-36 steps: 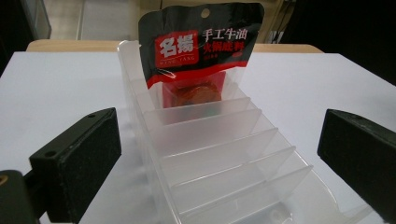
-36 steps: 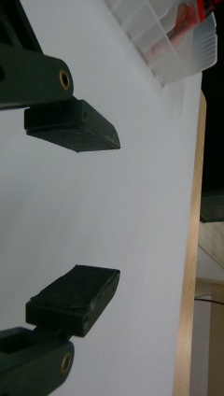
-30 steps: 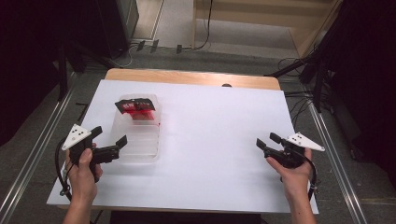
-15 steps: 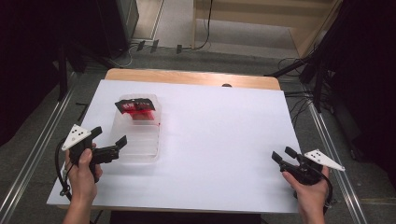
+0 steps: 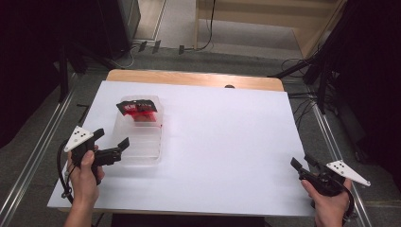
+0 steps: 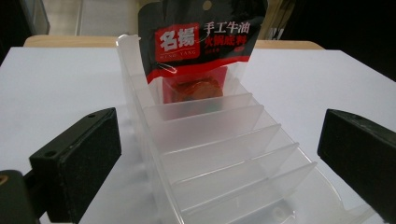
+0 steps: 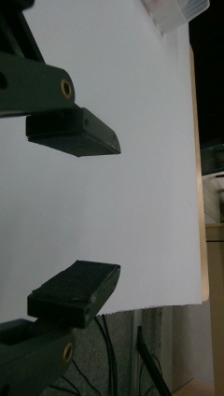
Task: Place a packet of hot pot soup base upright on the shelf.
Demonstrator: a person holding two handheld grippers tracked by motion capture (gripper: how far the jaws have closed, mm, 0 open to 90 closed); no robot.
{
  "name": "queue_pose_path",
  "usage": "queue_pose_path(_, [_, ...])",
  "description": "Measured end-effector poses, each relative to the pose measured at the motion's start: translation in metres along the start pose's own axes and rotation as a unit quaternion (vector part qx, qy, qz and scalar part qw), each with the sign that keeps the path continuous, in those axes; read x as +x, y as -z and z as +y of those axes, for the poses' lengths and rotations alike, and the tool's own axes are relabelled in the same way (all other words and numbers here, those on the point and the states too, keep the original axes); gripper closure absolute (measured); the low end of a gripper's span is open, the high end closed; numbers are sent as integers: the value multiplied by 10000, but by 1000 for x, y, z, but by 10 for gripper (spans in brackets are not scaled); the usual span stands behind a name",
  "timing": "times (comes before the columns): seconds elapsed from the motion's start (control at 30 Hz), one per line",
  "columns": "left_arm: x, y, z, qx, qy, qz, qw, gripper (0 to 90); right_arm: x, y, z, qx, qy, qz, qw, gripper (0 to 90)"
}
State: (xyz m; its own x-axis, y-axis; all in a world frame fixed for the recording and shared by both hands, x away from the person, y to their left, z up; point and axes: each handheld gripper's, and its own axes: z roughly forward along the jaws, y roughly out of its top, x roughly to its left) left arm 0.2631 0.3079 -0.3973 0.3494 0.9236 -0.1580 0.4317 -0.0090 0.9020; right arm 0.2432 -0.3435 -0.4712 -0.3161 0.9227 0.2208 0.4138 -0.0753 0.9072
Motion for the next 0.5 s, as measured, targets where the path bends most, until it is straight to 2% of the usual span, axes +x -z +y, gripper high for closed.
queue_pose_path(0.07, [-1,-1,0,9,-2,-6,10000,0,-1,-2,-3,8,-65,-2,10000,374])
queue_pose_path(0.5, [1,-1,0,28,23,2,10000,0,3,-8,-6,128,-9,-5,9999,366])
